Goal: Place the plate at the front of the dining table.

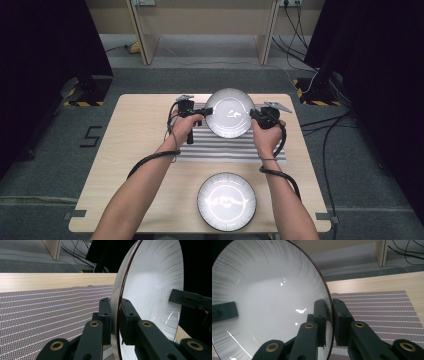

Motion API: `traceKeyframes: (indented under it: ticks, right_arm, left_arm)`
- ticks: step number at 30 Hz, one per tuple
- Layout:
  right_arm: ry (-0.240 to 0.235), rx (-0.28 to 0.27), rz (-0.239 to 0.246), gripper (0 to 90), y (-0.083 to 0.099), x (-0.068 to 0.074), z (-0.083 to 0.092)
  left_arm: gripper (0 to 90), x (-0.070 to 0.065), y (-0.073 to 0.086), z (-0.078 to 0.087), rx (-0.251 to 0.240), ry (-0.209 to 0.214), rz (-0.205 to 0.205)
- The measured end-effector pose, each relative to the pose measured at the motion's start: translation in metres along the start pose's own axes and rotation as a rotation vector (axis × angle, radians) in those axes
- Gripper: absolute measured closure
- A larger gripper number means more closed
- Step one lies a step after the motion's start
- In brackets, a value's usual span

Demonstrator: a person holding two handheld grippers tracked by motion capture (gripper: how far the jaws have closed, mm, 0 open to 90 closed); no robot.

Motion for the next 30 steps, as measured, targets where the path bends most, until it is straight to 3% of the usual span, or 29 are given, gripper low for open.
traceKeyframes:
  ticks: [30]
  right_arm:
    - [0.015, 0.057, -0.024, 82.1, 0.016, -0.005, -0.015]
  left_arm:
    - [80.3, 0.010, 0.015, -0.006, 0.041, -0.031, 0.030]
Point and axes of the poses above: each handheld gripper's, and its own axes: z roughly backward along the jaws, y roughly out of its underside, x roughly to its left, the point moved 9 cm from there along -z, roughly forward along the jaws, and after that the axes turned 7 degrees about -z, right-handed, at the moved point
